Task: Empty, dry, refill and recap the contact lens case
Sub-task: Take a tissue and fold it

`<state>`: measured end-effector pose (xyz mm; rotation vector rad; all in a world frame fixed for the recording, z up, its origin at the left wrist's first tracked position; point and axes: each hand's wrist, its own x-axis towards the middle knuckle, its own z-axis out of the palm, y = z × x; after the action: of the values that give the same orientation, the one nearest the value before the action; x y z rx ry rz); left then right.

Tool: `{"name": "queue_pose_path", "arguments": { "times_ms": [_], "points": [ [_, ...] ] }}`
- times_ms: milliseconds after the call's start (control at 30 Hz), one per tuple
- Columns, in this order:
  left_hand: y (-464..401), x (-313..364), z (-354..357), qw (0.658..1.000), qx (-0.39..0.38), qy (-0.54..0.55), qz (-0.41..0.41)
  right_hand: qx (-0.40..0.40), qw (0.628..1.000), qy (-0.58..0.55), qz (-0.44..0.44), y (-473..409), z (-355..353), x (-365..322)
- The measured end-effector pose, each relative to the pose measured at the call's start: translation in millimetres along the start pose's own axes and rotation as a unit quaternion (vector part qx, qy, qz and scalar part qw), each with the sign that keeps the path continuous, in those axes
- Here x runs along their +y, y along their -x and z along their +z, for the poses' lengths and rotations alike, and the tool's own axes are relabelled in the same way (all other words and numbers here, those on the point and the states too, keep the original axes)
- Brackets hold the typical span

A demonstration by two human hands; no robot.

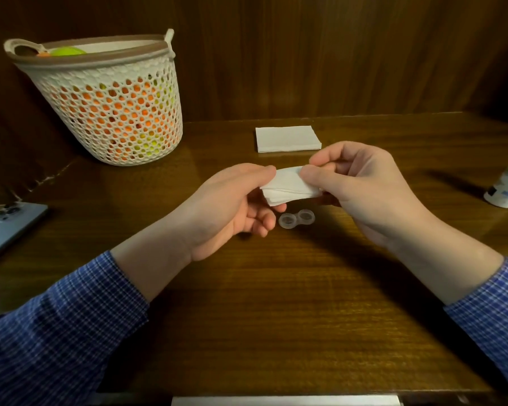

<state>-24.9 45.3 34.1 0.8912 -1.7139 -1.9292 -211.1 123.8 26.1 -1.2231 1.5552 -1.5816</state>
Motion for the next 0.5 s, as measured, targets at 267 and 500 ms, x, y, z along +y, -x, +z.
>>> {"name": "queue_pose_path", "arguments": {
  "times_ms": [267,500],
  "points": [
    [0.4,-1.7,-1.3,0.999,-0.002,-0.024,0.022,-0.002,1.000,0.029,-0.010,2.7,3.0,-1.1],
    [-0.7,-4.7,-3.4,0.998,-0.006,-0.054,0.040,-0.011,0.990,0.119,-0.075,7.1,4.7,-0.3]
  ]
}}
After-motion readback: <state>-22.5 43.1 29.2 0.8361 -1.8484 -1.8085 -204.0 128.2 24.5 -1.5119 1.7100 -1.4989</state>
